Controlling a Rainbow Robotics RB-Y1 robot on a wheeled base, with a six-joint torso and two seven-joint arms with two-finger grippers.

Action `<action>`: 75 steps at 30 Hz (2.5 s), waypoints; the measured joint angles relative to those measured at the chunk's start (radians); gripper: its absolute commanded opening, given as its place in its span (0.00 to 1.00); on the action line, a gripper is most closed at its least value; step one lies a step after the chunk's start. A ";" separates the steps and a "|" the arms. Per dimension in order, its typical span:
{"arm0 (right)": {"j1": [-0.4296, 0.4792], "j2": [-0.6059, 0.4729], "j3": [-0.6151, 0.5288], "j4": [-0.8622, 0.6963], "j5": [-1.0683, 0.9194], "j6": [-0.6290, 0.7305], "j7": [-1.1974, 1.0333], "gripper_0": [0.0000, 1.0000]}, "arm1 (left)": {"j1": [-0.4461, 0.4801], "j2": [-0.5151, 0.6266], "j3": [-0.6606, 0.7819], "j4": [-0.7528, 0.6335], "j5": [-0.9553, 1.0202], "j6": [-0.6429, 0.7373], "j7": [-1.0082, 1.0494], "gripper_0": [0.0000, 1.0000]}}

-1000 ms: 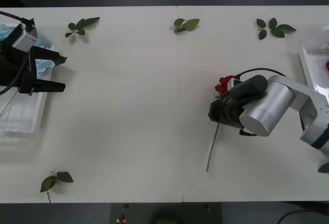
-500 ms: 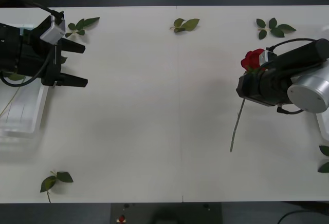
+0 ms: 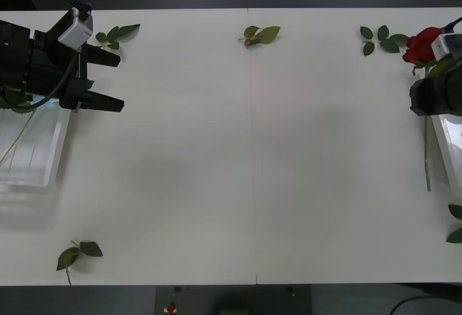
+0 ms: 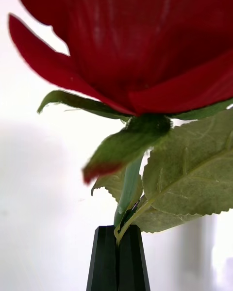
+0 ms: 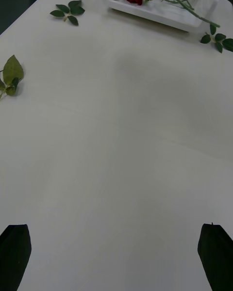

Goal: Put the red flowers into the right box and the blue flowers into the left box

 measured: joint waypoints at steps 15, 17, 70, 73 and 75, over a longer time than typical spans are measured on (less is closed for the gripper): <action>0.000 -0.031 -0.027 0.423 0.121 -0.125 0.381 0.00 | 0.000 0.000 0.000 0.000 0.000 0.000 0.000 1.00; 0.000 -0.031 -0.027 0.477 0.135 -0.147 0.404 0.00 | 0.000 0.000 0.000 0.000 0.000 0.000 0.000 1.00; -0.069 0.088 -0.071 0.699 -0.271 -0.232 0.724 1.00 | 0.000 0.000 0.000 0.000 0.000 0.000 0.000 1.00; -0.069 0.073 -0.071 0.623 -0.405 -0.231 0.795 1.00 | 0.000 0.000 0.000 0.000 0.000 0.000 0.000 1.00; -0.069 0.068 -0.071 0.569 -0.489 -0.231 0.840 1.00 | 0.000 0.000 0.000 0.000 0.000 0.000 0.000 1.00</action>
